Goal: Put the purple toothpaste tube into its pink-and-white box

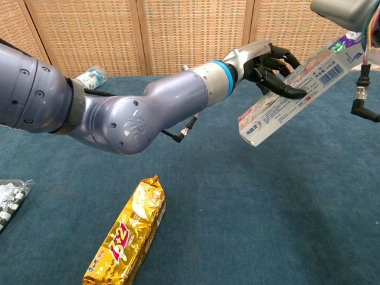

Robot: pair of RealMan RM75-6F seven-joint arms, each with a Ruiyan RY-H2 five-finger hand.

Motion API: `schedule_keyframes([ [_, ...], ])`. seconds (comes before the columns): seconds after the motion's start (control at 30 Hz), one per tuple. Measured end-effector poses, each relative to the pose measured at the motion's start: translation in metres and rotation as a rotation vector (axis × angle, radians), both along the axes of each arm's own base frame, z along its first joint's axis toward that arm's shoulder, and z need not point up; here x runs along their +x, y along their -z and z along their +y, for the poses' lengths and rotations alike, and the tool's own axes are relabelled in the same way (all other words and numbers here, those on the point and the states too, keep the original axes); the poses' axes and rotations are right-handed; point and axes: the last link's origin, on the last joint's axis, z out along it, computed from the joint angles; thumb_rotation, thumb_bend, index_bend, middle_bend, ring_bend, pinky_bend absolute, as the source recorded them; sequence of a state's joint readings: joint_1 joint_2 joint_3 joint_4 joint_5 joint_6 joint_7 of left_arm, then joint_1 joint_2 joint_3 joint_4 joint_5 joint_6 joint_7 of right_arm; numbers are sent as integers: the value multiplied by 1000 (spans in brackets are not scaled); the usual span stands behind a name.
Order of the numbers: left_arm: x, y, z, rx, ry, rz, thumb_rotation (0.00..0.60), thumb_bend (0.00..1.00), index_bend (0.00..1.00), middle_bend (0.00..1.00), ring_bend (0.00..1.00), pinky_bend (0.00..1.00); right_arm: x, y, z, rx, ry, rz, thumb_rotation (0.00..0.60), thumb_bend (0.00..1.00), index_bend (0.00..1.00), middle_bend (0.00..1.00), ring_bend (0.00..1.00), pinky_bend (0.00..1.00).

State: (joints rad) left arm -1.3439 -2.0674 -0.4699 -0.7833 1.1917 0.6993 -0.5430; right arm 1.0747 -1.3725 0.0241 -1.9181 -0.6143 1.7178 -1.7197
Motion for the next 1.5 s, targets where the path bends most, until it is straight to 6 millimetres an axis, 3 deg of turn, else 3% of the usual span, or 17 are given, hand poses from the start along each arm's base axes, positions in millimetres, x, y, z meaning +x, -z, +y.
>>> schedule_keyframes([
  [0.4,4,1,4,-17,-72,-172,600,311,604,562,484,503,5,-15,17,-172,-39,69,600,140,124,66,290,495],
  [0.7,2,-5,9,26,-80,-247,600,312,604,562,484,503,-11,-51,15,-347,41,19,600,100,118,67,289,472],
  [0.77,1,-7,10,36,-72,-254,600,312,604,562,485,503,-21,-63,9,-383,76,13,600,72,114,67,278,400],
  [0.9,-2,-11,12,54,-34,-225,600,312,604,562,484,503,-44,-75,-1,-394,125,-27,600,3,104,28,174,113],
  [1.03,-7,-20,17,104,45,-138,600,312,604,562,484,503,-67,-81,-8,-353,133,-131,600,0,78,0,70,10],
  [1.23,-29,-50,35,222,165,32,600,312,604,562,484,503,-106,-88,-16,-254,89,-315,600,0,77,0,44,0],
  [1.5,-85,-92,48,294,196,213,600,312,604,562,485,503,-157,-89,-16,-107,89,-513,600,0,25,0,16,0],
])
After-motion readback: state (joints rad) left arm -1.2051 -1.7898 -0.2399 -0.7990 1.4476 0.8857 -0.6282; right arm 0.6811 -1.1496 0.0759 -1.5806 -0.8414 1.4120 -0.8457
